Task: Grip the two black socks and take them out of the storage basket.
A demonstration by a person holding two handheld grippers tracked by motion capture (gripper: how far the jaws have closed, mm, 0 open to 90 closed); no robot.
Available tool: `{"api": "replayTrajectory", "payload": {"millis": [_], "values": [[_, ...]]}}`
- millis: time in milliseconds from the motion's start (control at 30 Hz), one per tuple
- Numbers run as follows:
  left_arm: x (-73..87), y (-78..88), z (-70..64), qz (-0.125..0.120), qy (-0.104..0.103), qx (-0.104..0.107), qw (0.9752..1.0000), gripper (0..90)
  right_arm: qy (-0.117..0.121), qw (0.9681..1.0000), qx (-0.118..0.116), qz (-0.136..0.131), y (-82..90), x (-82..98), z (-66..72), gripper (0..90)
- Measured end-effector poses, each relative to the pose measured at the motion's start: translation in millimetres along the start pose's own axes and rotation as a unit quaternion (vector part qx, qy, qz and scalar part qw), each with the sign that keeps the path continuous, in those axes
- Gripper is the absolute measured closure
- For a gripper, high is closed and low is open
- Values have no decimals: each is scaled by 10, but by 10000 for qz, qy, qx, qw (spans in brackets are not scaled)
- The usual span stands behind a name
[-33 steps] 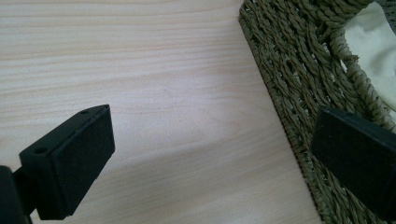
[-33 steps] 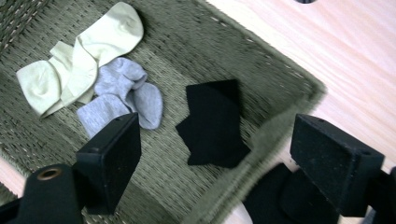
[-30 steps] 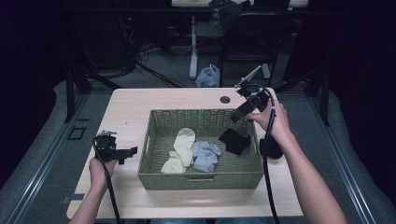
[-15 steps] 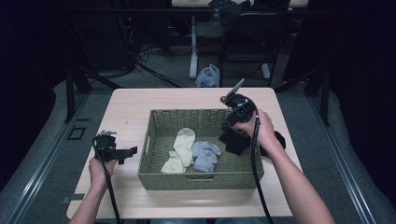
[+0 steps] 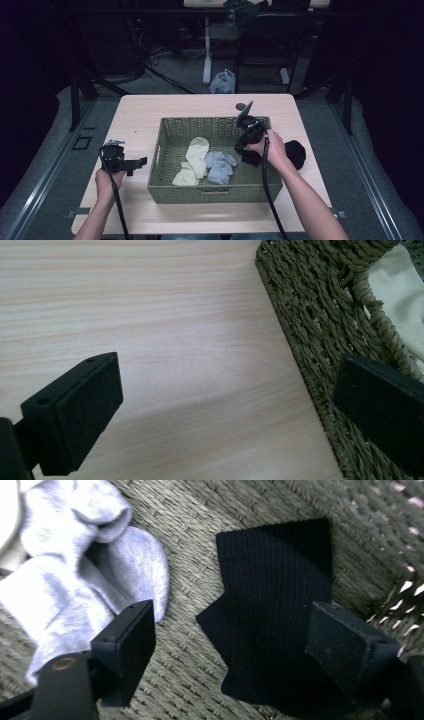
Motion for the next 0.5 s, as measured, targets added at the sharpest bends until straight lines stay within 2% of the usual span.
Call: {"api": "replayTrajectory", "payload": {"millis": [133, 200, 233, 267, 300, 333, 400, 433, 500], "values": [[0, 2, 0, 9, 0, -4, 10000, 3, -71, 9998, 117, 128, -93, 3, 10, 275], [0, 1, 0, 0, 0, 4, 10000, 3, 129, 9988, 336, 324, -114, 4, -20, 338], [0, 1, 0, -4, 2, 1, 10000, 3, 129, 9988, 336, 324, -114, 4, -20, 338], [1, 2, 1, 8, 4, 0, 10000, 3, -200, 9992, 318, 144, -168, 1, 22, 349], [1, 2, 1, 13, 2, 2, 10000, 3, -105, 9981, 464, 402, -188, 5, 2, 399], [0, 1, 1, -3, 1, 4, 10000, 3, -157, 9976, 543, 402, -203, 4, 3, 410], [0, 2, 1, 7, 1, 1, 10000, 3, -109, 9970, 612, 470, -209, 2, -7, 434], [0, 1, 2, 11, 0, -1, 10000, 3, -174, 9968, 640, 453, -224, -1, 0, 463], [0, 0, 1, 5, -5, 1, 10000, 3, -143, 9950, 775, 616, -251, -1, -4, 552]]}}
Point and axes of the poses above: each handheld gripper's, and its own axes: y roughly backward along the jaws, x roughly out of its underside, z roughly to its left, the point moved 5 cm from there along -y, roughly forward along the jaws, and after that the axes turned 14 degrees about x, right-handed, at the moved point
